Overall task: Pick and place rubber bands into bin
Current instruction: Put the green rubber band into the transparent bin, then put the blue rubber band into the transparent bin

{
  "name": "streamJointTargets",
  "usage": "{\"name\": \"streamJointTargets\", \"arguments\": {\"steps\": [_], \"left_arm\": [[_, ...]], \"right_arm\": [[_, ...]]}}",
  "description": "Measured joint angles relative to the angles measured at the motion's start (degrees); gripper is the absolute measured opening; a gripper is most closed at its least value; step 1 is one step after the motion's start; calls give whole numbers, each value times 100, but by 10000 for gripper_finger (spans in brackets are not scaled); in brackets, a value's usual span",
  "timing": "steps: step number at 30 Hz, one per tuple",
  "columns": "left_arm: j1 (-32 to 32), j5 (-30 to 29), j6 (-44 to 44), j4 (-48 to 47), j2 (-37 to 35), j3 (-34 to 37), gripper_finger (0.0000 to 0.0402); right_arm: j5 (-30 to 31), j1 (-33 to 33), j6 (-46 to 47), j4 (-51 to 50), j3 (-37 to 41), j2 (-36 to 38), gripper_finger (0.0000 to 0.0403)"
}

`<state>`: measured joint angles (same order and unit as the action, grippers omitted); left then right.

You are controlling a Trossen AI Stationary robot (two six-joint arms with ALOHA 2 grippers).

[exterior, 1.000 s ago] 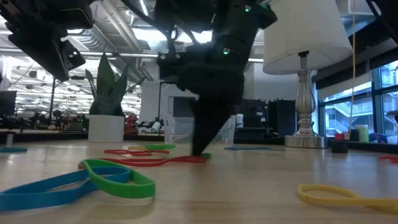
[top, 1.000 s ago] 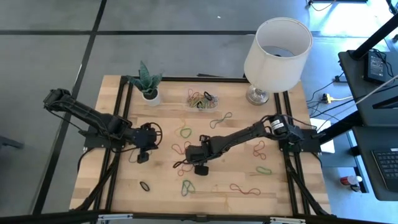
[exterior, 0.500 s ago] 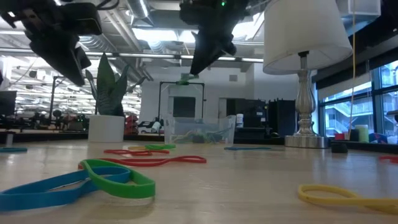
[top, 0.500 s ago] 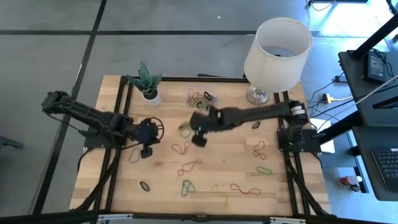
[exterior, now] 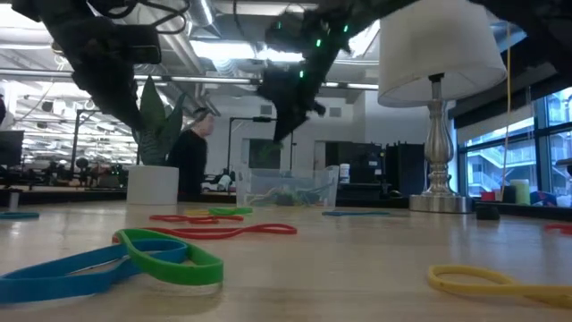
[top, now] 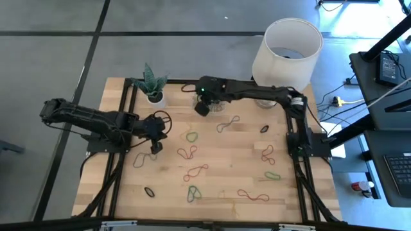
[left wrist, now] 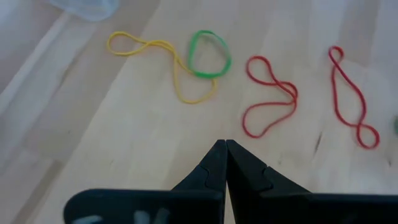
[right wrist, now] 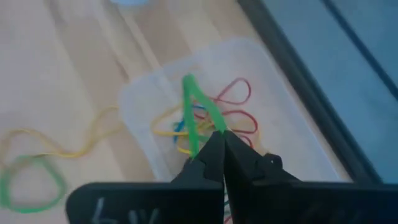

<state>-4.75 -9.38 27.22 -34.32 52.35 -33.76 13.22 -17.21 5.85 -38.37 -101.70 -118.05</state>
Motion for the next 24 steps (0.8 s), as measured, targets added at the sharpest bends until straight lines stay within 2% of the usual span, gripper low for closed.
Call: {"name": "streamJointTargets", "arguments": {"steps": [4,12,16,24], "left_arm": [[136,-13,98,-5,-1,0,2],[358,-121,114,-7,1,0,2],[374,-96,204,-10,1,0,2],[367,210,225,-9,1,0,2]], "right_arm": [[-366,-239,-100,85,-23,-324,0],[-294,-330,-329,794,-32,-803,16],[58,-387,-323,882,-30,-861,39],[69,-481,-151,922,-34,-803,106]]}}
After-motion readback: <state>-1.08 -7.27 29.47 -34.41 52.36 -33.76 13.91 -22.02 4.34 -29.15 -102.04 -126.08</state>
